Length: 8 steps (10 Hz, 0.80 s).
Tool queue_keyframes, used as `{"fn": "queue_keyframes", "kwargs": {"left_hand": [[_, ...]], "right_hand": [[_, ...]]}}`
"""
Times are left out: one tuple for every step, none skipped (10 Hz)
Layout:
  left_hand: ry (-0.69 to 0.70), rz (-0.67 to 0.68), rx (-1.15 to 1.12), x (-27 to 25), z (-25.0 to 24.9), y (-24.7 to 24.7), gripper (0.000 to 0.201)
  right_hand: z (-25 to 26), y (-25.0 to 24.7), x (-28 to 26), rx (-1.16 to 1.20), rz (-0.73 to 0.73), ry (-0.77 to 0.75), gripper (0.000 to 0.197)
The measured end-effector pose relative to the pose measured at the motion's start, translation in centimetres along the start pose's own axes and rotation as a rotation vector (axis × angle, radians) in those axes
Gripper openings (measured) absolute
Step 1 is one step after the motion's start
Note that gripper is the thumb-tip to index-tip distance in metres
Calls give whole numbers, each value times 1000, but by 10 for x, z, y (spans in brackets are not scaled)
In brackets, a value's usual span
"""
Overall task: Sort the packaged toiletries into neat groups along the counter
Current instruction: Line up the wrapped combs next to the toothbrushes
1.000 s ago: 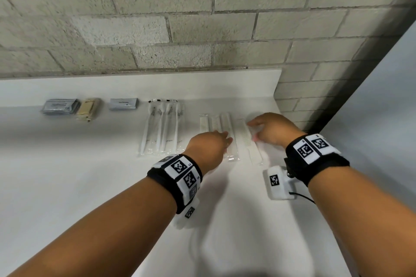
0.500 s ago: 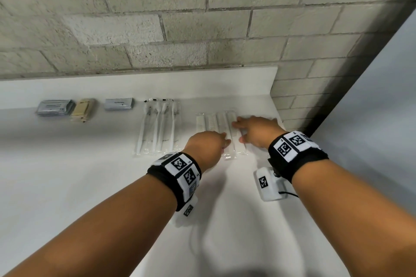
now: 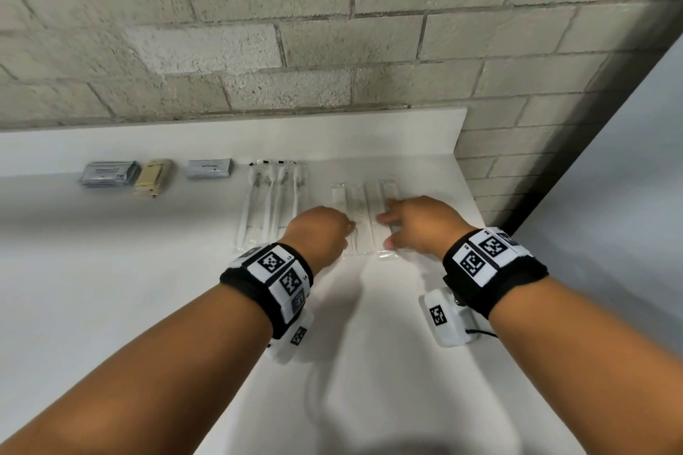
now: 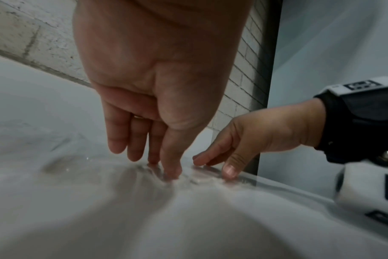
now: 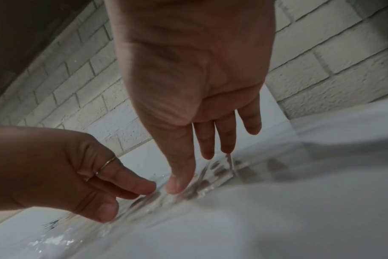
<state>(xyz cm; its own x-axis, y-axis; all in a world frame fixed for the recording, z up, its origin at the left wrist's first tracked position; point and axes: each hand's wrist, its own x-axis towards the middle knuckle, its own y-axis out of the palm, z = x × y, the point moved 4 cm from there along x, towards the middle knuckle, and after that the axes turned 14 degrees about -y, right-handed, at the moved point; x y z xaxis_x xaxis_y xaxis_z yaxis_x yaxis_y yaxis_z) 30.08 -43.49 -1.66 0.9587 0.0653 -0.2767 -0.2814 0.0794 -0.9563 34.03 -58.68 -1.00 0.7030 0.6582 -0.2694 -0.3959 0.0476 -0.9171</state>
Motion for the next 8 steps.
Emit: {"fn": "queue_keyframes", "kwargs": {"left_hand": [[-11,-7,-15,0,-2,3,44],[10,0,-8,5,-3,6,44],[18,8,10,10,-4,6,42],[31,2,16,13,-5,4,42],[41,-2,16,16,-5,4,42],[48,-9,5,17,-7,4,41],[28,-4,-6,20,-8,6,41],[31,-17,-35,20,-8,4,41]], "right_hand": [[2,1,1,-40,20,19,50],[0,3,2,-36,30,43,53],[-1,3,3,-22,23,52,54],[-4,2,3,-24,21,57,53],[-4,-1,1,-35,37,49,51],[-2,-4,0,-51,51,41,49],[-1,-5,0,-61,59,29,46],[-2,-6,0,-61,47,25,45]]}}
